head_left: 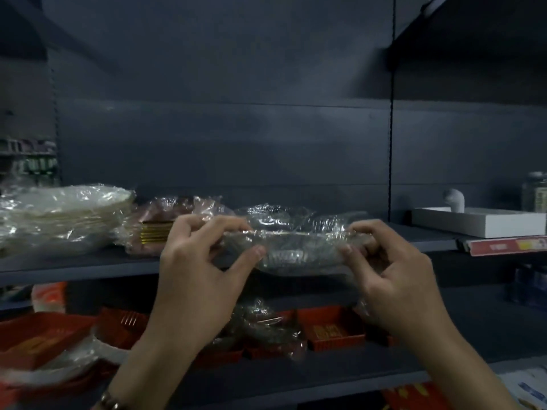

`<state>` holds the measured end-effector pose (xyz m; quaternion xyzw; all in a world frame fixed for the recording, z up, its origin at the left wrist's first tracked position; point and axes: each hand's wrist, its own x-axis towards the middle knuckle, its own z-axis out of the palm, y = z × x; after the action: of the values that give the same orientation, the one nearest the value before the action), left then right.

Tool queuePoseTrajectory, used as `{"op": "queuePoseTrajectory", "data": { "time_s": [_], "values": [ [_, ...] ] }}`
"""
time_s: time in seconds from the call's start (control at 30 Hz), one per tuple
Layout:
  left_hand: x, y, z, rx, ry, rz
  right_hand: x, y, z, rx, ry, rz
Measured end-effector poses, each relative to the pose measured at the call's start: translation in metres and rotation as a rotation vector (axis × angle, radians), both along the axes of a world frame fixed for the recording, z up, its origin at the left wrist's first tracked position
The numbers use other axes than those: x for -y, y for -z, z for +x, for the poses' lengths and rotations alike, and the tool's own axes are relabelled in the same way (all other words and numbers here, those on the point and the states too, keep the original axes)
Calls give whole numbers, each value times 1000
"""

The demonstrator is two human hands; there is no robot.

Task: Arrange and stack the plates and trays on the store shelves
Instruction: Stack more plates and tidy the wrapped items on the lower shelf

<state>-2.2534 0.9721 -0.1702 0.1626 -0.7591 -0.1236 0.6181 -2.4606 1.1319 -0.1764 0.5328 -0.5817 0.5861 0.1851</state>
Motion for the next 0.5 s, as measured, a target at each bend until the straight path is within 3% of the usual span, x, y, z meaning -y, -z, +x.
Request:
{"op": "queuePoseTrajectory", "data": {
  "time_s": [0.27, 0.5],
  "values": [
    [69, -75, -44, -10, -151, -139, 65, -72, -41, -51, 34, 8],
    [152, -86, -101, 26, -202, -124, 156, -95, -92, -50, 77, 58]
  ]
}}
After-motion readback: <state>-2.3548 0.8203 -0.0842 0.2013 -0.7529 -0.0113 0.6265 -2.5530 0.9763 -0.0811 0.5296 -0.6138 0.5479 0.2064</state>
